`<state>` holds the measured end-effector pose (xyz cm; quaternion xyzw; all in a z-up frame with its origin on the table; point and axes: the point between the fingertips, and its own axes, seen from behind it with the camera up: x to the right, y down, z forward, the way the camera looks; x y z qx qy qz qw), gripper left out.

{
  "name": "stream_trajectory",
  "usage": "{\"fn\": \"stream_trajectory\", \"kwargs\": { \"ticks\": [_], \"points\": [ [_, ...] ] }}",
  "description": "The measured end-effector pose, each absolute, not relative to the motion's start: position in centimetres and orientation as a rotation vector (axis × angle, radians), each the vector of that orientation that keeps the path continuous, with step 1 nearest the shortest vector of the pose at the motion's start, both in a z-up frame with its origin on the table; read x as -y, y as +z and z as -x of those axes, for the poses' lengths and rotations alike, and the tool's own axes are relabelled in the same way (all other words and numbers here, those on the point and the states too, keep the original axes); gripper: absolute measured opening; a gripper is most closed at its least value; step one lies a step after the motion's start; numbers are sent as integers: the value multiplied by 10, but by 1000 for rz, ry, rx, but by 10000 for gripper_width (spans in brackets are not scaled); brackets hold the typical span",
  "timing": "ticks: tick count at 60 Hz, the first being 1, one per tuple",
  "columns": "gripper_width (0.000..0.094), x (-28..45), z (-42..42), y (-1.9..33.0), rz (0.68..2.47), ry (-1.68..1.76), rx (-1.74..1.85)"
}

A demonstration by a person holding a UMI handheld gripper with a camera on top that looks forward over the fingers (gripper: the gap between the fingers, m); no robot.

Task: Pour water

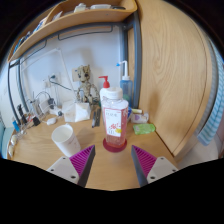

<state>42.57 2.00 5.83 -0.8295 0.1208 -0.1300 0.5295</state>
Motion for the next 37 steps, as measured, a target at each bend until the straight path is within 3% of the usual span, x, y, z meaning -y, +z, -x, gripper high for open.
{"fn": "stream_trajectory", "kwargs": {
  "ticks": [18,37],
  "points": [
    [726,50,-389,117,2042,-269,-281],
    [723,63,-367,161,1998,-270,-252]
  ]
}}
